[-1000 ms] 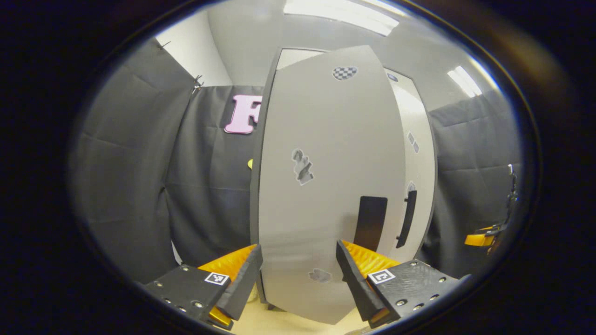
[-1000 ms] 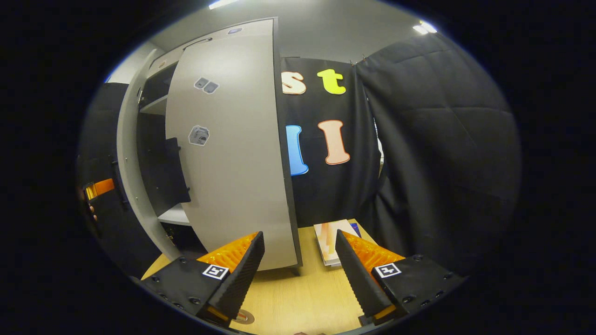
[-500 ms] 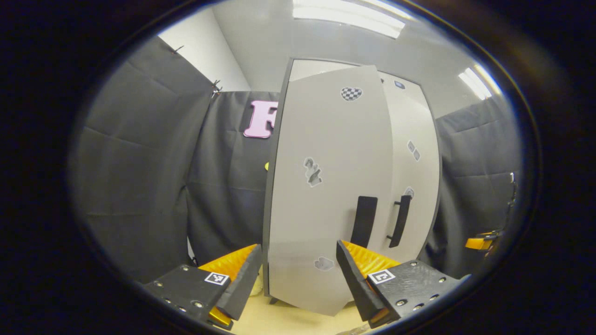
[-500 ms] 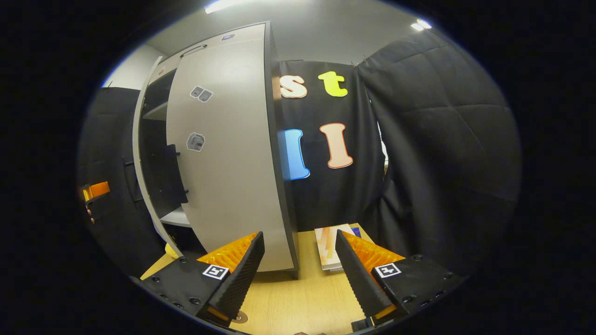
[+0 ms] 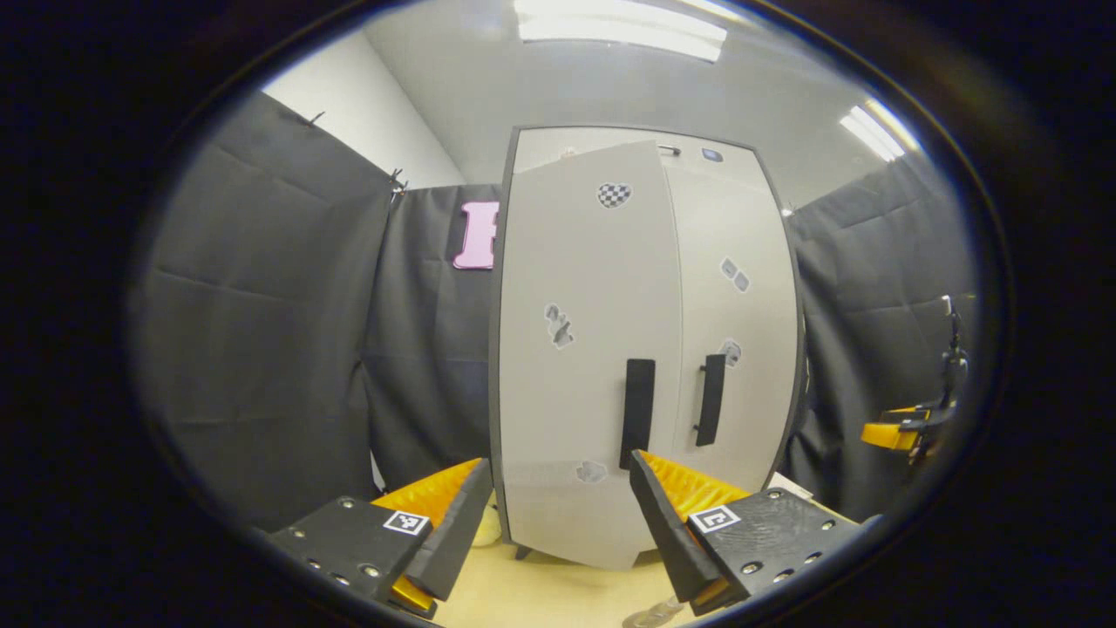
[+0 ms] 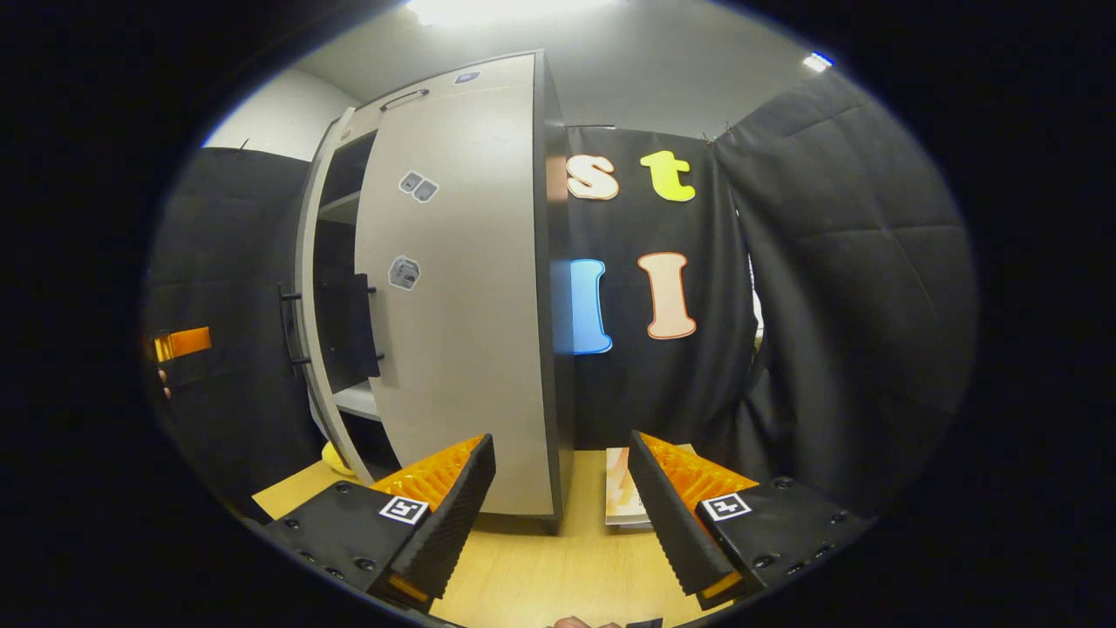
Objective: Grasp the bottle in the cabinet with the left hand and place it on the coaster, then close the right door with the right hand and the left door with the left hand.
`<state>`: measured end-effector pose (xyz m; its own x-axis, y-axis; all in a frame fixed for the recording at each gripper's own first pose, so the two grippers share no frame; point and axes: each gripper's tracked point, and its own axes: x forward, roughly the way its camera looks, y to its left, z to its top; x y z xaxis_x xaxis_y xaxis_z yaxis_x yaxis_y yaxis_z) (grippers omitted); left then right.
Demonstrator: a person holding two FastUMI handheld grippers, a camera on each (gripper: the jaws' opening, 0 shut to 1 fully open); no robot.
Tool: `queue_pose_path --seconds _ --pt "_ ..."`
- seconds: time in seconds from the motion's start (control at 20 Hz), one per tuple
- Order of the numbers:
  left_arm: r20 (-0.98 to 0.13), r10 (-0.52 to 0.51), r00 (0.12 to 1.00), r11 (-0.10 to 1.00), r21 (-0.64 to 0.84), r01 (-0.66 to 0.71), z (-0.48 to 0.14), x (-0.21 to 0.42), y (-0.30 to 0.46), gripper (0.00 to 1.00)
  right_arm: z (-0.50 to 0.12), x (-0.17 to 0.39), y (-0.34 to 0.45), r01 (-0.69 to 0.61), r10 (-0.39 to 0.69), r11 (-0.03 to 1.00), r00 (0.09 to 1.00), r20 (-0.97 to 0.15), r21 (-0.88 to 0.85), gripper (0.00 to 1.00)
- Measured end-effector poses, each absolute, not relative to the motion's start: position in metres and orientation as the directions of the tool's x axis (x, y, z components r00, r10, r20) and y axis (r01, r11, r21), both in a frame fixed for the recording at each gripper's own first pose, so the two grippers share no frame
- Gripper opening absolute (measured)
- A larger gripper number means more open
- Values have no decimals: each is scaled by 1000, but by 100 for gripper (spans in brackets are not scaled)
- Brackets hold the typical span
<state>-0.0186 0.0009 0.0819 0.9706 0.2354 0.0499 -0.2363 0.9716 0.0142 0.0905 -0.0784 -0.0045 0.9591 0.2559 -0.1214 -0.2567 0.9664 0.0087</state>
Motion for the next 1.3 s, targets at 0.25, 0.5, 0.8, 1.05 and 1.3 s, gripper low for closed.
queue_pose_path --seconds 0.25,0.5,0.8,1.05,1.3 --pt "81 249 965 968 -59 -245 93 -24 -9 92 4 84 -69 -292 290 957 953 -91 -2 98" --pt "64 289 955 954 -98 -282 92 -34 0 92 -1 93 -53 -293 292 956 951 -98 2 98" --pt "18 304 953 949 80 -304 77 -62 16 93 -20 111 -28 -249 256 967 948 -190 62 98" --pt "24 294 955 955 33 -295 68 -60 10 93 -16 116 -14 -216 221 975 957 -189 47 98" --pt "-4 252 968 968 12 -252 52 -58 2 92 -14 114 3 -218 221 975 955 -199 39 98"
